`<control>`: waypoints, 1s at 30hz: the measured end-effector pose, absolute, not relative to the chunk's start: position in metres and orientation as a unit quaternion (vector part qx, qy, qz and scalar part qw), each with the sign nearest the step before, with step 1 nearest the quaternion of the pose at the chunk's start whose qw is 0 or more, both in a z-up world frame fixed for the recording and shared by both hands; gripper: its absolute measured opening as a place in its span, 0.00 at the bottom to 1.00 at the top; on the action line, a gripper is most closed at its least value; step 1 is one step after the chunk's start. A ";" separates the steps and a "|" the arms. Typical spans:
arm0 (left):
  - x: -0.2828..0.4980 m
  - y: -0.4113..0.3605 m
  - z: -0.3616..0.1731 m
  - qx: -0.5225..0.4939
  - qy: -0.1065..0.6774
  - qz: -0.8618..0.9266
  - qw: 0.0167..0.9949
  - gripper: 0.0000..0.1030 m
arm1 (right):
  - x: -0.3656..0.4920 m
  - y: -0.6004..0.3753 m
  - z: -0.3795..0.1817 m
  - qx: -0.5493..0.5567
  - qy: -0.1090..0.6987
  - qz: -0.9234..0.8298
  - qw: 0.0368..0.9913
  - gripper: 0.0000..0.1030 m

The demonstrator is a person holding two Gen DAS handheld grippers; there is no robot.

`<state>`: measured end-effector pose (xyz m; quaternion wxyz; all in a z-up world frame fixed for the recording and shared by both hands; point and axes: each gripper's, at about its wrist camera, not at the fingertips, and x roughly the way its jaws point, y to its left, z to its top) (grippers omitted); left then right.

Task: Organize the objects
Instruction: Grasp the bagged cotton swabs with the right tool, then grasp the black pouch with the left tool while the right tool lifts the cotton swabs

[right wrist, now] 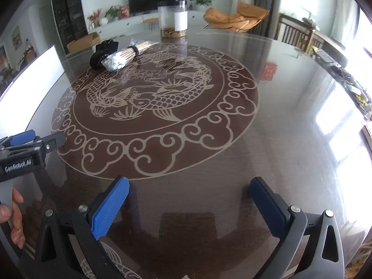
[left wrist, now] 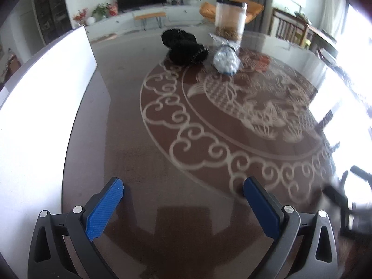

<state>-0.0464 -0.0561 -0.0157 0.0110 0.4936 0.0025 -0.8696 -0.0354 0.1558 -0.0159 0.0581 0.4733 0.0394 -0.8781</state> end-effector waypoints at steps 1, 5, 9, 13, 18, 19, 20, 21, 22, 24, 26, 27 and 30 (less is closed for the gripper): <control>-0.041 -0.059 -0.015 0.497 0.000 -0.868 0.006 1.00 | -0.046 0.154 -0.015 0.486 0.040 -0.870 0.067 1.00; -0.023 -0.065 -0.017 0.470 0.003 -0.882 0.010 1.00 | -0.099 0.141 0.010 0.480 0.002 -0.871 0.105 0.86; -0.026 -0.065 -0.017 0.470 0.004 -0.883 0.011 1.00 | -0.185 0.102 0.031 0.490 -0.060 -0.857 0.146 0.61; -0.027 -0.065 -0.018 0.469 0.005 -0.883 0.012 1.00 | -0.253 0.061 0.025 0.505 -0.085 -0.848 0.137 0.52; -0.027 -0.066 -0.018 0.469 0.005 -0.883 0.011 1.00 | -0.281 0.042 0.002 0.532 -0.063 -0.835 0.127 0.33; -0.027 -0.066 -0.018 0.469 0.005 -0.883 0.012 1.00 | -0.278 0.046 0.001 0.528 -0.063 -0.837 0.129 0.28; -0.028 -0.066 -0.018 0.469 0.005 -0.883 0.011 1.00 | -0.273 0.052 0.000 0.523 -0.060 -0.840 0.129 0.28; -0.028 -0.066 -0.018 0.469 0.005 -0.883 0.011 1.00 | -0.269 0.058 0.001 0.520 -0.058 -0.841 0.133 0.28; -0.028 -0.066 -0.019 0.469 0.005 -0.883 0.011 1.00 | -0.259 0.069 0.000 0.516 -0.056 -0.842 0.143 0.28; -0.028 -0.066 -0.019 0.470 0.005 -0.883 0.011 1.00 | -0.234 0.093 0.000 0.508 -0.039 -0.847 0.151 0.28; -0.029 -0.066 -0.018 0.471 0.006 -0.882 0.014 1.00 | -0.192 0.123 0.000 0.492 -0.008 -0.859 0.144 0.28; -0.033 -0.065 -0.018 0.476 0.011 -0.879 0.020 1.00 | -0.178 0.133 0.000 0.485 0.002 -0.862 0.146 0.28; -0.060 -0.063 -0.018 0.499 0.031 -0.865 0.046 1.00 | -0.123 0.169 -0.002 0.460 0.013 -0.878 0.130 0.29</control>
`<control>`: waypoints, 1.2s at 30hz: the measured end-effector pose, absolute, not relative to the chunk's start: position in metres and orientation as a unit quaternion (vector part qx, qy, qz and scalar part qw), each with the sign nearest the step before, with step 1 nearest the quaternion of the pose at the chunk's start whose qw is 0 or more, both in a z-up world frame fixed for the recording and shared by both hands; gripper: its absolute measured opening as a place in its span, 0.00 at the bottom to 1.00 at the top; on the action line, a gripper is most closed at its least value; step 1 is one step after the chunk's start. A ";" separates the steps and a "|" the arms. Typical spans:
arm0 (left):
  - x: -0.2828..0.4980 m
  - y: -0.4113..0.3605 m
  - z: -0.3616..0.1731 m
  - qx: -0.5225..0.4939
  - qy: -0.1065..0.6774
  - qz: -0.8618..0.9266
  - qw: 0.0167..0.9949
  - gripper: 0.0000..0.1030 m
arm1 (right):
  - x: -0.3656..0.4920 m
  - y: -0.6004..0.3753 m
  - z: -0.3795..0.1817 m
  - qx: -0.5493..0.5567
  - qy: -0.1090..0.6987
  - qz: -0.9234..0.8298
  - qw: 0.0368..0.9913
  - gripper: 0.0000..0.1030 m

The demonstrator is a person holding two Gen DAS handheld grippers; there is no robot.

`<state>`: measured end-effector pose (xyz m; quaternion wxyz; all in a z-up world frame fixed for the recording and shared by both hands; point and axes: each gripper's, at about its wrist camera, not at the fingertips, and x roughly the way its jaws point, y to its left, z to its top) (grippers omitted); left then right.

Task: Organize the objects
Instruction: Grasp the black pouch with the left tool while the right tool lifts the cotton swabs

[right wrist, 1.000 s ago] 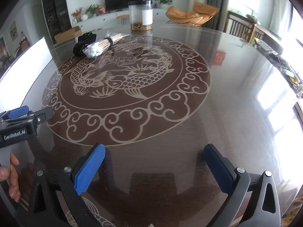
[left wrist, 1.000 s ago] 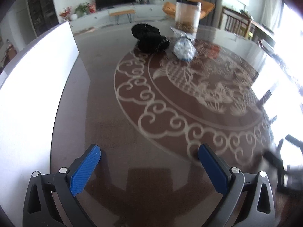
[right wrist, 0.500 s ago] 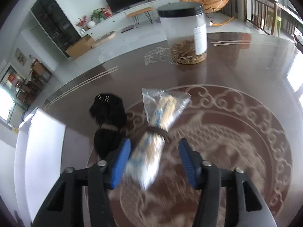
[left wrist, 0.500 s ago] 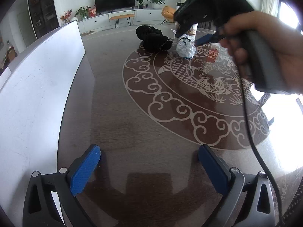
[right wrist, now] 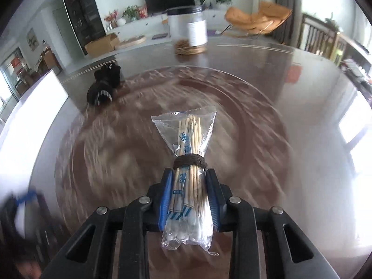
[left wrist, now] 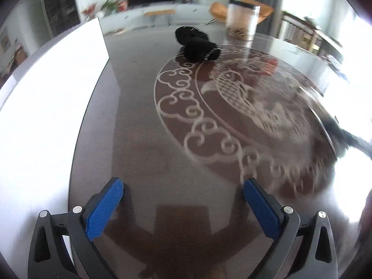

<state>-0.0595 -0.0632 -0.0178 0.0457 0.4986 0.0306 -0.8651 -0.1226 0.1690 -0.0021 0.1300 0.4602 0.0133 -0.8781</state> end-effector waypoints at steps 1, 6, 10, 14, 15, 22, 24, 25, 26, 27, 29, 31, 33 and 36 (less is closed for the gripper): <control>-0.079 -0.062 -0.015 0.507 0.048 -0.860 0.039 1.00 | -0.106 0.180 -0.003 0.451 0.003 -0.884 0.125 0.30; -0.171 -0.072 -0.005 0.505 0.122 -0.853 0.042 1.00 | -0.072 0.209 -0.010 0.434 -0.063 -0.892 0.111 0.36; -0.249 -0.078 -0.006 0.516 0.125 -0.846 0.042 1.00 | -0.067 0.201 -0.007 0.427 -0.047 -0.895 0.119 0.49; -0.298 -0.073 -0.015 0.536 0.073 -0.838 0.074 0.92 | -0.064 0.186 -0.007 0.430 -0.003 -0.895 0.119 0.65; -0.299 -0.068 -0.014 0.524 0.049 -0.846 0.081 0.65 | -0.065 0.182 -0.009 0.431 0.007 -0.894 0.119 0.67; -0.211 -0.031 -0.012 0.469 0.012 -0.882 0.036 0.31 | -0.066 0.185 -0.010 0.430 -0.009 -0.893 0.130 0.68; -0.164 -0.020 -0.013 0.458 0.003 -0.888 0.023 0.31 | -0.066 0.187 -0.010 0.428 -0.020 -0.893 0.134 0.68; -0.134 -0.015 -0.014 0.453 0.001 -0.891 0.015 0.31 | -0.066 0.191 -0.010 0.427 -0.030 -0.893 0.136 0.68; -0.114 -0.013 -0.012 0.451 -0.001 -0.892 0.011 0.31 | -0.066 0.193 -0.009 0.427 -0.038 -0.893 0.136 0.68; -0.099 -0.010 -0.013 0.451 -0.004 -0.893 0.006 0.31 | -0.067 0.196 -0.009 0.427 -0.048 -0.892 0.137 0.68; -0.063 -0.012 -0.010 0.450 -0.001 -0.893 -0.002 0.31 | -0.072 0.198 -0.008 0.440 -0.054 -0.885 0.142 0.68; -0.045 -0.011 -0.006 0.453 0.000 -0.891 -0.008 0.30 | -0.084 0.190 -0.006 0.469 -0.024 -0.873 0.132 0.68; -0.037 -0.013 -0.005 0.455 0.009 -0.890 -0.013 0.30 | -0.098 0.177 -0.005 0.503 0.031 -0.855 0.125 0.43; -0.023 -0.025 0.000 0.456 0.050 -0.888 -0.027 0.30 | -0.108 0.168 -0.001 0.528 0.068 -0.838 0.116 0.26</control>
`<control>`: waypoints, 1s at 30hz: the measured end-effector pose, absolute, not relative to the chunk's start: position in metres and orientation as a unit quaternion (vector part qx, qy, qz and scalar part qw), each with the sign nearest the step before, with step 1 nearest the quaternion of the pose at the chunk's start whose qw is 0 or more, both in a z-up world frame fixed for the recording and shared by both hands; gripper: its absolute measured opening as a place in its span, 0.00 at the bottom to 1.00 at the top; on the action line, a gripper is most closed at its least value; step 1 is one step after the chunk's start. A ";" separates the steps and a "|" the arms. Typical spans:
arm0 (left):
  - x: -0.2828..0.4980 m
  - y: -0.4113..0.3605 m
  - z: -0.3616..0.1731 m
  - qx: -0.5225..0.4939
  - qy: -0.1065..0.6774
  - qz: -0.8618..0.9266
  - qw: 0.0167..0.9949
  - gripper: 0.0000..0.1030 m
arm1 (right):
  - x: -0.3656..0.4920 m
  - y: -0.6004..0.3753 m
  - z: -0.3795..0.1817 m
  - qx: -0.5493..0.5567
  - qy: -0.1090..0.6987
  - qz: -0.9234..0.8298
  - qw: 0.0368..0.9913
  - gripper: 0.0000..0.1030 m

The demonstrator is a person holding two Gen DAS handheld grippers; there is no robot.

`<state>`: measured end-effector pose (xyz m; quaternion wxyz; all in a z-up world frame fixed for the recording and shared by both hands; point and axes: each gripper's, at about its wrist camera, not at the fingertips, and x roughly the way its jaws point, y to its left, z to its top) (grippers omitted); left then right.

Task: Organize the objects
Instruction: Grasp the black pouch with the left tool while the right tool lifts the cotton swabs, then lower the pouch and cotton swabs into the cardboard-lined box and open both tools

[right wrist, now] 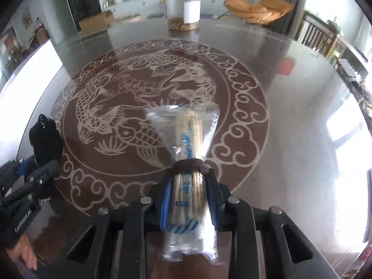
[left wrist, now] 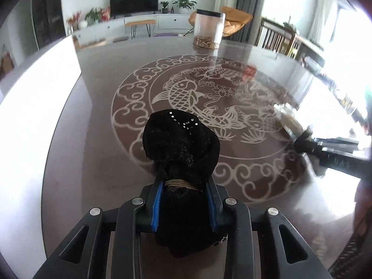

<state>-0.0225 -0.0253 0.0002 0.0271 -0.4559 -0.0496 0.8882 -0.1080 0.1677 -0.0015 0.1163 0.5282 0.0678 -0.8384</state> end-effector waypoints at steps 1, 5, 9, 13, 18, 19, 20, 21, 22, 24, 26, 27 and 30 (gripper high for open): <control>-0.011 -0.030 0.008 -0.446 -0.059 0.892 0.031 0.30 | -0.104 0.169 0.001 0.531 0.061 -0.836 0.123 0.26; 0.016 -0.050 0.041 -0.416 -0.094 0.903 0.049 0.30 | -0.073 0.175 0.022 0.521 -0.002 -0.840 0.150 0.26; 0.055 -0.087 0.090 -0.373 -0.142 0.915 0.058 0.30 | -0.041 0.156 0.068 0.485 -0.042 -0.853 0.187 0.26; 0.100 -0.152 0.132 -0.330 -0.139 0.934 0.005 0.30 | -0.012 0.087 0.131 0.436 -0.040 -0.857 0.272 0.26; 0.134 -0.246 0.133 -0.347 -0.144 0.920 -0.115 0.30 | 0.010 -0.020 0.162 0.424 -0.035 -0.816 0.392 0.27; 0.141 -0.265 0.126 -0.363 -0.139 0.910 -0.143 0.30 | 0.013 -0.048 0.163 0.426 -0.029 -0.804 0.414 0.27; 0.143 -0.275 0.121 -0.375 -0.139 0.903 -0.156 0.30 | 0.017 -0.068 0.163 0.427 -0.020 -0.798 0.425 0.27; 0.146 -0.286 0.115 -0.385 -0.143 0.896 -0.167 0.31 | 0.021 -0.089 0.162 0.426 -0.009 -0.792 0.436 0.27; 0.145 -0.294 0.107 -0.400 -0.147 0.886 -0.184 0.32 | 0.024 -0.110 0.159 0.431 -0.001 -0.783 0.449 0.27; 0.150 -0.306 0.098 -0.416 -0.149 0.875 -0.199 0.38 | 0.029 -0.145 0.144 0.459 0.013 -0.757 0.465 0.30; 0.155 -0.310 0.089 -0.430 -0.149 0.865 -0.210 0.55 | 0.031 -0.166 0.128 0.488 0.033 -0.742 0.458 0.44; 0.158 -0.311 0.088 -0.432 -0.148 0.864 -0.213 0.70 | 0.033 -0.174 0.119 0.501 0.041 -0.737 0.451 0.53; 0.171 -0.308 0.089 -0.416 -0.132 0.870 -0.227 0.89 | 0.038 -0.177 0.108 0.514 0.046 -0.733 0.444 0.54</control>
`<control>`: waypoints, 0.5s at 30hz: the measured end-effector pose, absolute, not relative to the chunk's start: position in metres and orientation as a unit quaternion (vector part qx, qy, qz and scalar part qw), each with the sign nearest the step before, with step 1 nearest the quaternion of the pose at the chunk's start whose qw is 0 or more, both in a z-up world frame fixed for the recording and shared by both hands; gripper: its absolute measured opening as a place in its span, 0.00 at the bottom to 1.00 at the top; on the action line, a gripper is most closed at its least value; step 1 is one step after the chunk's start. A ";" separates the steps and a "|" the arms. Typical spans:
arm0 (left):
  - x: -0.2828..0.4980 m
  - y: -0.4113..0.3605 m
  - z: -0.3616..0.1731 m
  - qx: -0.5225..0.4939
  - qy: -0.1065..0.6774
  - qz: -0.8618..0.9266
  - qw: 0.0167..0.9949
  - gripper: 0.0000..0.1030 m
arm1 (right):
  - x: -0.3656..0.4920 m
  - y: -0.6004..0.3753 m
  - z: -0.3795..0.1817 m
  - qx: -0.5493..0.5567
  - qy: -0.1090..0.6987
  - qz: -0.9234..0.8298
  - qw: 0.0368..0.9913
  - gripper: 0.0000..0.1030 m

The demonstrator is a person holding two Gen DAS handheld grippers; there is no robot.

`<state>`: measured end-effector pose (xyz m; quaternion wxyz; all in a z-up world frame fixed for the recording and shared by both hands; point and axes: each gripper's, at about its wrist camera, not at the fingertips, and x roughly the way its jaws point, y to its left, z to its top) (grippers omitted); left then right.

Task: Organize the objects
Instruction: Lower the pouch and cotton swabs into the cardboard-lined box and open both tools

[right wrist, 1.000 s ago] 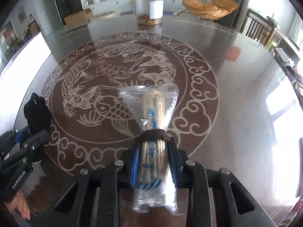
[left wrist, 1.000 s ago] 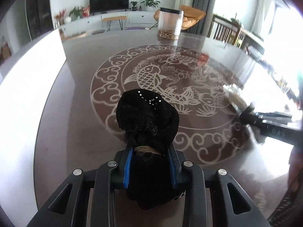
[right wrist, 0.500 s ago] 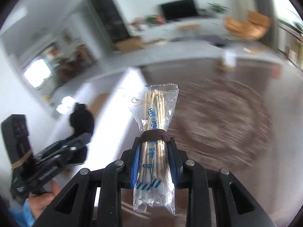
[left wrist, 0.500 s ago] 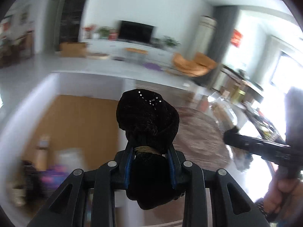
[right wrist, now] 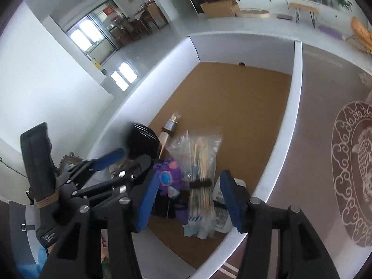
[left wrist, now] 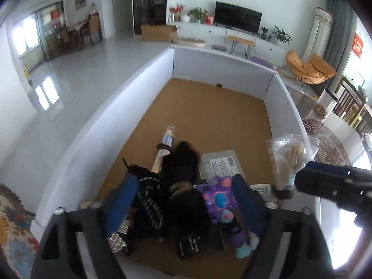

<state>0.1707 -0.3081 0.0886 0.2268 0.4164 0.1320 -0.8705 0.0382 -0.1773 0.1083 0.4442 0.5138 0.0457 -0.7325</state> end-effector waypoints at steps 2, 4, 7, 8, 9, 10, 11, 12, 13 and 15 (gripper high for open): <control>0.172 -0.300 0.095 0.412 0.110 -0.872 0.241 0.95 | 0.039 -0.169 0.113 0.504 0.045 -0.742 0.441 0.61; 0.167 -0.292 0.101 0.412 0.086 -0.869 0.262 0.96 | 0.039 -0.161 0.122 0.490 0.053 -0.755 0.432 0.69; 0.161 -0.286 0.114 0.417 0.099 -0.860 0.278 0.96 | 0.035 -0.152 0.135 0.470 0.072 -0.773 0.420 0.72; 0.165 -0.284 0.119 0.410 0.105 -0.861 0.283 0.96 | 0.030 -0.150 0.138 0.468 0.074 -0.775 0.419 0.72; 0.167 -0.284 0.122 0.399 0.111 -0.863 0.290 0.96 | 0.022 -0.150 0.145 0.465 0.074 -0.777 0.417 0.72; 0.173 -0.284 0.126 0.383 0.122 -0.862 0.307 0.96 | 0.021 -0.147 0.150 0.461 0.073 -0.780 0.416 0.72; 0.177 -0.285 0.128 0.374 0.131 -0.860 0.322 0.96 | 0.022 -0.142 0.155 0.457 0.073 -0.783 0.416 0.72; 0.180 -0.285 0.131 0.369 0.141 -0.857 0.332 0.96 | 0.021 -0.142 0.160 0.453 0.075 -0.785 0.416 0.73; 0.185 -0.285 0.135 0.362 0.154 -0.856 0.336 0.96 | 0.022 -0.140 0.164 0.448 0.080 -0.787 0.416 0.76; 0.186 -0.285 0.138 0.362 0.162 -0.859 0.324 0.96 | 0.020 -0.138 0.169 0.441 0.091 -0.790 0.415 0.79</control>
